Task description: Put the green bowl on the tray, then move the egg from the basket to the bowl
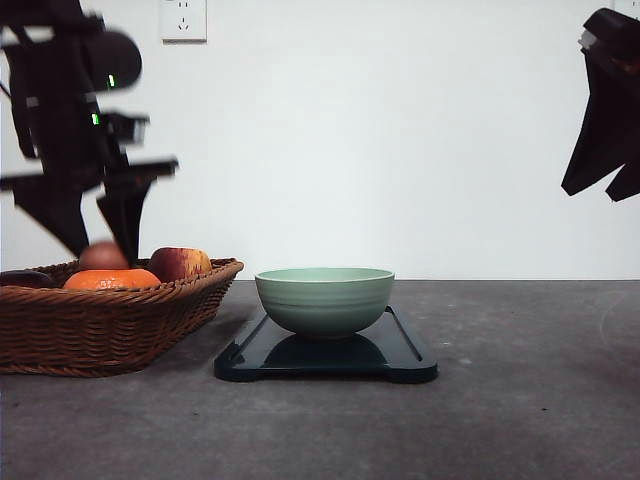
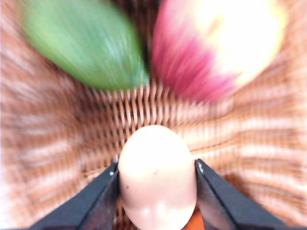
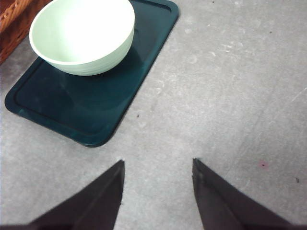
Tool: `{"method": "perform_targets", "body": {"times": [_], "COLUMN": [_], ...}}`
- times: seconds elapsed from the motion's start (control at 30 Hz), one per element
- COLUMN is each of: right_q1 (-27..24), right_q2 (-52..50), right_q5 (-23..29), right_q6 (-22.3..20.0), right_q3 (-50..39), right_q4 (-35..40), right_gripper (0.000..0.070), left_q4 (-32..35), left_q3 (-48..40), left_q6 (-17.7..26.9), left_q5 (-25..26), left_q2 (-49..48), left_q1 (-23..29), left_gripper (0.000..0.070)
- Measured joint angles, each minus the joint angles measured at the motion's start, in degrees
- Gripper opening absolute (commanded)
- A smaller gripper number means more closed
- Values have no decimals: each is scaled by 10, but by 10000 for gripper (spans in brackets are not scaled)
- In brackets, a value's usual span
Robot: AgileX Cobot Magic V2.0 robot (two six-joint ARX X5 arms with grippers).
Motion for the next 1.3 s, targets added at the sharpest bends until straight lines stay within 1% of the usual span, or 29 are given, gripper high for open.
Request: {"method": "perform_targets", "body": {"times": [0.27, 0.33, 0.47, 0.57, 0.8, 1.03, 1.3], "right_q1": [0, 0, 0, 0, 0, 0, 0], "right_q2": [0, 0, 0, 0, 0, 0, 0], "right_q5": [0, 0, 0, 0, 0, 0, 0], "right_q6": [0, 0, 0, 0, 0, 0, 0], "right_q3": [0, 0, 0, 0, 0, 0, 0], "right_q4": [0, 0, 0, 0, 0, 0, 0], "right_gripper": [279, 280, 279, 280, 279, 279, 280], "left_q4": [-6, 3, 47, 84, 145, 192, 251], "left_q3": [0, 0, 0, 0, 0, 0, 0], "left_q6": [-2, -2, -8, -26, -45, -47, -47], "left_q5": [8, 33, 111, 135, 136, 135, 105], "left_q2": [-94, -115, -145, -149, -143, -118, -55], "left_q1": [-6, -12, -28, -47, -95, -148, -191], "left_gripper": [171, 170, 170, 170, 170, 170, 170]}}
